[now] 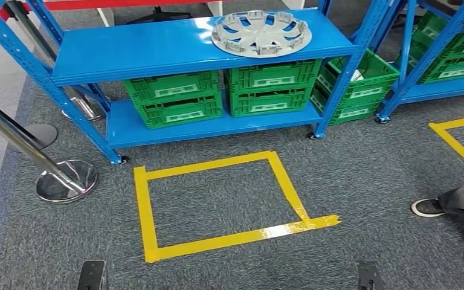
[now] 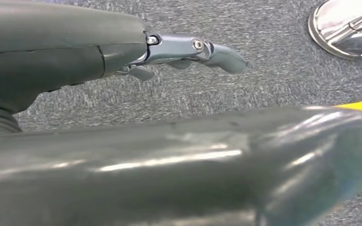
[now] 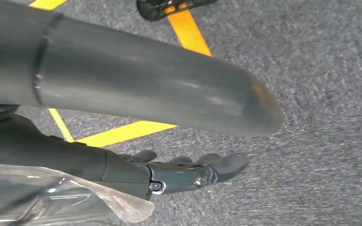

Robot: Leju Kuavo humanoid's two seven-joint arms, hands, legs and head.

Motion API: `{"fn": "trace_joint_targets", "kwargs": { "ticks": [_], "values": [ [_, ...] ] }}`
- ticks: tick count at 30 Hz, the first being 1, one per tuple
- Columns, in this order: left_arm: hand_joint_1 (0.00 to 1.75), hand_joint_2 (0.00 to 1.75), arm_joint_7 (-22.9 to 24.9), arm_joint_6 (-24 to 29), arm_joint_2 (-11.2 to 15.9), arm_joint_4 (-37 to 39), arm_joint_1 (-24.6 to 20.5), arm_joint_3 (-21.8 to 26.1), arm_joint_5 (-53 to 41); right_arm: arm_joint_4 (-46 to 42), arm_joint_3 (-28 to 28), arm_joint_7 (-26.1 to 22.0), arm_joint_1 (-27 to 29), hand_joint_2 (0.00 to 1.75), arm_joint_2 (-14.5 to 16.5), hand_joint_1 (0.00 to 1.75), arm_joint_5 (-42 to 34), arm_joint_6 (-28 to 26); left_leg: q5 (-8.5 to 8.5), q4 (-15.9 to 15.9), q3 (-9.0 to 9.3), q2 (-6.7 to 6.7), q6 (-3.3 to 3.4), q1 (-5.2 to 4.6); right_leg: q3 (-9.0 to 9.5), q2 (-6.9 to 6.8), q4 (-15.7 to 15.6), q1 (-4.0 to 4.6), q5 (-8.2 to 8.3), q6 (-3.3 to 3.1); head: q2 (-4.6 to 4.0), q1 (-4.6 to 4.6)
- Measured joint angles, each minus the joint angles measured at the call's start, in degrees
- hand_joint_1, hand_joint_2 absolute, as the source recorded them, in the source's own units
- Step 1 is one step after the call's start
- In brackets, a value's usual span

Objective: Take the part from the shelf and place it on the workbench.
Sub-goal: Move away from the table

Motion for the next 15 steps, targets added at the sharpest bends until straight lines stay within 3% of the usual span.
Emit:
{"fn": "trace_joint_targets", "kwargs": {
  "ticks": [2, 4, 5, 6, 7, 8, 10, 11, 15],
  "values": [
    [0.0, 0.0, 0.0, 0.1, 0.2, 0.0, -0.1, 0.0, 0.0, 0.0, 0.0, 0.0, 0.1, 0.0, 0.2, 0.0, 0.1, 0.0, -1.77, 3.8, -1.67, 0.13, -0.78, 0.22, 1.08, -0.14, -0.7, -0.35, -0.4, -0.58, 0.0, -0.22],
    [0.0, 0.0, -0.1, 0.1, 0.2, 0.0, -0.2, 0.0, 0.0, -0.1, 0.0, 0.0, 0.1, 0.0, 0.3, 0.0, 0.1, 0.0, -4.12, 11.3, -5.85, 0.22, -1.51, 0.69, 2.1, -0.23, -0.9, -0.35, -0.99, -0.88, 0.0, -0.44],
    [0.0, 0.0, -0.1, 0.1, 0.3, 0.0, -0.1, 0.0, -0.1, -0.1, 0.0, 0.0, 0.1, 0.0, 0.3, 0.0, 0.1, 0.0, -4.6, 14.6, -8.04, 0.24, -1.72, 0.92, 2.63, -0.21, -1.0, -0.36, -1.37, -0.89, 0.0, -0.42],
    [0.0, 0.0, -0.1, 0.1, 0.3, 0.0, 0.0, 0.0, -0.1, -0.1, 0.0, 0.1, 0.2, 0.0, 0.3, 0.0, 0.2, 0.0, -3.95, 16.2, -9.54, 0.25, -1.82, 1.08, 3.23, -0.18, -1.0, -0.37, -1.82, -0.84, 0.0, -0.43],
    [0.0, 0.0, -0.2, 0.1, 0.3, 0.0, 0.1, 0.0, -0.1, -0.1, 0.0, 0.1, 0.2, 0.0, 0.3, 0.0, 0.2, 0.0, -2.14, 15.8, -10.11, 0.26, -1.8, 1.18, 3.93, -0.14, -1.0, -0.39, -2.29, -0.73, 0.0, -0.43],
    [0.0, 0.0, -0.2, 0.1, 0.4, 0.0, 0.1, 0.0, -0.1, 0.0, 0.0, 0.1, 0.2, 0.0, 0.3, 0.0, 0.2, 0.0, 0.71, 13.2, -9.71, 0.27, -1.67, 1.23, 4.75, -0.1, -1.0, -0.41, -2.81, -0.58, 0.0, -0.42],
    [0.0, 0.0, -0.2, 0.1, 0.5, 0.0, 0.1, 0.0, -0.1, 0.0, -0.1, 0.1, 0.1, 0.0, 0.4, 0.0, 0.2, 0.0, 5.37, 6.8, -7.65, 0.34, -1.17, 1.02, 5.93, -0.05, -1.2, -0.36, -3.83, -0.14, -0.01, -0.43],
    [0.0, 0.0, -0.2, 0.1, 0.5, 0.0, 0.1, 0.0, -0.1, 0.0, 0.0, 0.1, 0.1, 0.0, 0.4, 0.0, 0.2, 0.1, 6.09, 4.3, -6.54, 0.43, -0.78, 0.82, 6.29, -0.06, -1.4, -0.31, -4.18, 0.18, -0.01, -0.52],
    [0.0, 0.0, -0.2, 0.1, 0.5, 0.0, 0.2, 0.1, -0.1, 0.0, 0.0, 0.1, -0.1, 0.0, 0.6, 0.0, 0.2, 0.2, 4.36, 0.2, -4.25, 0.46, 0.43, 0.54, 7.17, -0.42, -1.4, -0.28, -3.98, 1.57, 0.0, -0.45]
  ]
}}
